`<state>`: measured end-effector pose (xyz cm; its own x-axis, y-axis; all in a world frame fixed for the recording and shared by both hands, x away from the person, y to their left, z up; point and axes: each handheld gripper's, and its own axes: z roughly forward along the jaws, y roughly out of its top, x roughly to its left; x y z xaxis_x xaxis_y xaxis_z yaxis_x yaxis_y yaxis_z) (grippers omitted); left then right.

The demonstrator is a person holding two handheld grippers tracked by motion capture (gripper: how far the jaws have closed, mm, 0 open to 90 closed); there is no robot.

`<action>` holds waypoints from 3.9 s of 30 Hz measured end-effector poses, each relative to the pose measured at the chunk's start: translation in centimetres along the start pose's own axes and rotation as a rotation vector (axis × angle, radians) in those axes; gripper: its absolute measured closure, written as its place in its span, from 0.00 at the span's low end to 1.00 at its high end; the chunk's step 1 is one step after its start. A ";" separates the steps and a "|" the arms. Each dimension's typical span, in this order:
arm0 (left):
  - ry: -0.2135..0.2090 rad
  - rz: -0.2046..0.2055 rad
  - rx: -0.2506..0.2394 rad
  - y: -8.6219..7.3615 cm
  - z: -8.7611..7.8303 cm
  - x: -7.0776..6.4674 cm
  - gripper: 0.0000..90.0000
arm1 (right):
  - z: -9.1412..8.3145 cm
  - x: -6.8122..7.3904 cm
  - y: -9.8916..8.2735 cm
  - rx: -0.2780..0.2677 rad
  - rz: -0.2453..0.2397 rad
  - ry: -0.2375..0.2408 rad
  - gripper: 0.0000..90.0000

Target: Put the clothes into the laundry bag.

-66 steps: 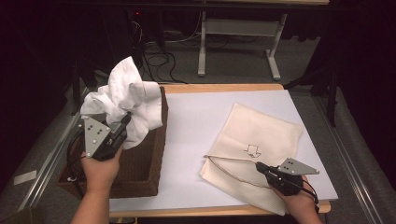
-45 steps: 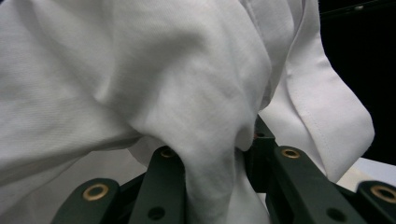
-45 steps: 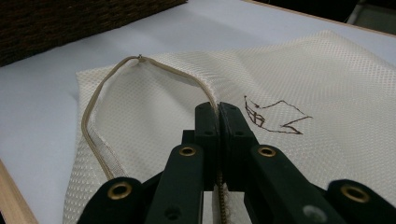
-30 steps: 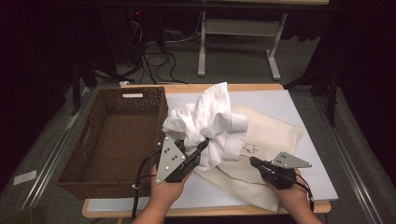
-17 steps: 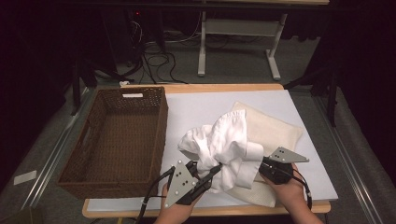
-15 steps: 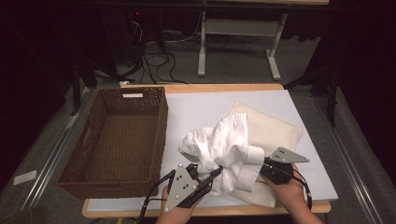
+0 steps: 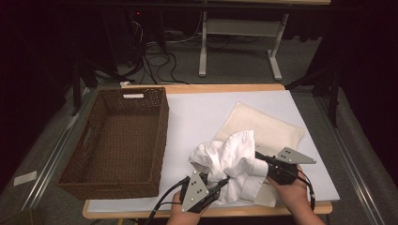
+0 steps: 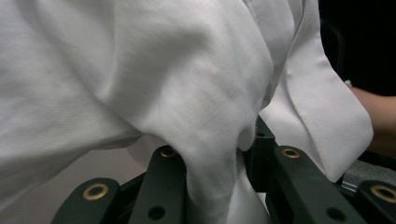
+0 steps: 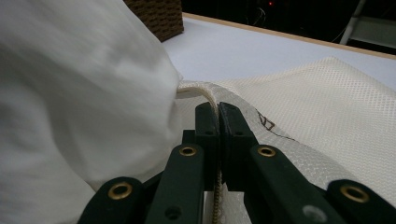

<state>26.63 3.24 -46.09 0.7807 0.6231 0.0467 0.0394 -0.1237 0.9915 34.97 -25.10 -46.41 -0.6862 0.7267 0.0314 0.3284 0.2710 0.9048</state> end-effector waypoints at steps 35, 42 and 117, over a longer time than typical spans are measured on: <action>0.060 -0.071 0.219 -4.5 3.9 1.5 0.59 | -1.3 0.2 -0.3 -0.035 0.014 -0.007 0.98; 0.127 -0.070 0.154 -3.4 3.1 0.4 0.25 | -1.4 0.1 -0.3 -0.035 0.011 -0.005 0.98; 0.120 -0.229 0.114 -1.7 3.6 5.9 0.73 | -1.6 0.3 -0.1 -0.050 0.007 -0.003 0.98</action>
<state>33.42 4.35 -47.96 0.6645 0.7308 -0.1559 0.2810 -0.0511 0.9583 33.68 -25.87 -45.84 -0.6817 0.7307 0.0369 0.3006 0.2337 0.9247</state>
